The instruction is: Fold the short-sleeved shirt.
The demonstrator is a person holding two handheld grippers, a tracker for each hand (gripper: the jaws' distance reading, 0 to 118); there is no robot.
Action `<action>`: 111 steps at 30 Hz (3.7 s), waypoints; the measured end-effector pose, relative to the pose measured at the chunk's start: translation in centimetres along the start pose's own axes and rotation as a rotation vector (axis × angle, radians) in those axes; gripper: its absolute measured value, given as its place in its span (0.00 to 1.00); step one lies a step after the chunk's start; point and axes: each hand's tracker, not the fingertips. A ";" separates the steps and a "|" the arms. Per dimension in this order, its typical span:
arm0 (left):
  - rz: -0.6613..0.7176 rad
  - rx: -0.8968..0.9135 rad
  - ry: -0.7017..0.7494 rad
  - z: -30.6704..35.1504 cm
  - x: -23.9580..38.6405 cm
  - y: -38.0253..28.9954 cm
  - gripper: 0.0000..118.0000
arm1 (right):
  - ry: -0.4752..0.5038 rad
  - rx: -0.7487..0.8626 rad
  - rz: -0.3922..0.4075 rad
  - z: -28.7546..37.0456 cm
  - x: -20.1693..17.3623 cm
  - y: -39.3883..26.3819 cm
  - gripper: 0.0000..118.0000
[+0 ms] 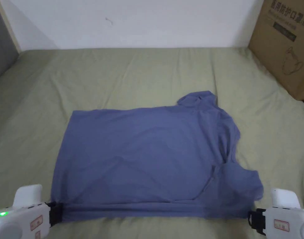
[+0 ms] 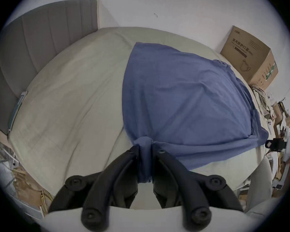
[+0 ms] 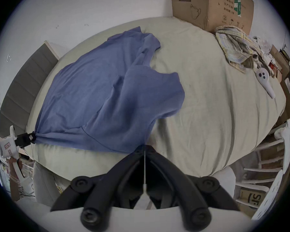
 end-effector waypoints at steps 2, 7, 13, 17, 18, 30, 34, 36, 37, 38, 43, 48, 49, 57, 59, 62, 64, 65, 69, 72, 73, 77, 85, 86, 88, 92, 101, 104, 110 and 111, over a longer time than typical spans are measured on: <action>0.002 0.009 0.000 0.2 -0.1 0.1 0.11 | 0.002 0.018 0.009 0.2 0.1 0.5 0.61; -0.018 0.011 0.001 0.7 0.0 0.6 0.11 | 0.047 0.023 -0.075 -0.8 1.4 1.9 0.69; -0.022 -0.001 0.000 0.5 0.0 0.7 0.11 | 0.050 -0.011 -0.019 -2.4 1.3 1.8 0.42; -0.020 0.003 0.002 0.9 -0.1 0.7 0.11 | 0.044 -0.008 -0.028 -2.4 0.2 1.3 0.04; -0.019 0.006 -0.001 1.1 -0.2 0.8 0.11 | 0.018 0.030 -0.007 -1.8 0.0 1.4 0.04; -0.047 -0.003 0.012 0.2 0.8 10.6 0.12 | 0.049 0.144 0.029 -1.2 -2.9 14.0 0.04; -0.073 -0.059 0.028 -4.4 1.2 14.9 0.12 | 0.000 0.081 0.053 -5.9 -4.4 18.9 0.04; -0.078 -0.076 0.015 -6.6 1.2 16.1 0.26 | -0.027 0.056 0.067 -8.0 -5.0 20.1 0.06; -0.073 -0.080 0.024 -7.5 1.2 16.5 0.49 | -0.040 0.048 0.066 -9.0 -5.2 20.5 0.19; -0.066 -0.098 0.048 -8.3 1.2 16.6 0.73 | -0.059 0.032 0.073 -9.7 -5.4 20.7 0.31; -0.067 -0.096 0.095 -7.7 -0.5 15.7 0.91 | -0.084 0.043 0.119 -9.3 -5.3 20.6 0.55; -0.015 -0.008 0.090 -3.5 -2.3 13.4 0.91 | -0.066 0.119 0.106 -5.6 -4.9 18.7 0.55; -0.023 0.004 0.086 -2.4 -2.3 12.5 0.90 | -0.052 0.129 0.106 -4.6 -4.8 17.9 0.54; -0.089 0.005 0.075 1.2 -0.9 5.1 0.00 | 0.078 0.094 0.073 -2.1 -4.6 10.8 0.00; -0.066 -0.010 0.057 0.3 -1.1 4.2 0.00 | 0.042 0.092 0.081 -2.4 -5.0 9.4 0.00; -0.055 0.008 0.050 -0.5 -1.5 4.4 0.24 | 0.030 0.059 0.086 -3.3 -4.8 8.4 0.00; -0.049 0.010 0.062 -1.5 -1.9 5.5 0.69 | 0.061 0.046 0.060 -3.6 -4.5 8.2 0.00; -0.040 0.012 0.061 -2.2 -2.2 6.0 0.72 | 0.064 0.051 0.052 -3.6 -4.5 8.1 0.00; -0.007 0.014 0.078 -5.4 -2.2 8.4 0.72 | 0.048 0.050 0.058 -3.8 -4.6 8.4 0.00; -0.003 -0.005 0.066 -8.0 -2.1 9.4 0.72 | 0.046 0.041 0.053 -4.2 -4.5 8.5 0.00; -0.004 -0.017 0.058 -8.7 -2.0 9.4 0.72 | 0.043 0.037 0.049 -4.4 -4.4 8.5 0.00; -0.054 -0.031 0.071 -9.5 -1.0 9.0 0.51 | 0.031 0.012 0.029 -5.2 -3.9 8.1 0.00; -0.032 -0.035 0.015 -8.4 -1.3 9.8 0.04 | 0.039 0.034 0.005 -5.2 -3.1 8.6 0.62; -0.035 -0.034 0.015 -8.2 -1.1 9.9 0.04 | 0.036 0.048 -0.004 -5.3 -3.0 9.1 0.62; -0.050 -0.034 0.014 -7.7 -1.0 9.9 0.04 | 0.039 0.072 -0.011 -6.2 -2.5 10.5 0.62; -0.051 -0.028 0.007 -7.0 -1.1 10.3 0.04 | 0.046 -0.005 -0.035 -10.0 -2.4 12.5 0.18; -0.056 -0.020 -0.018 -4.9 -1.5 11.3 0.04 | 0.045 -0.034 0.023 -7.3 -2.6 13.7 0.12; -0.049 -0.015 -0.031 -3.5 -1.3 11.2 0.04 | 0.037 -0.013 0.047 -5.2 -2.6 13.4 0.12; -0.082 -0.037 -0.025 0.1 -1.8 8.1 0.04 | 0.076 -0.019 0.041 -1.5 -1.7 10.1 0.12; -0.079 -0.048 -0.030 0.5 -2.0 7.3 0.04 | 0.076 -0.025 0.046 -1.2 -1.6 9.3 0.12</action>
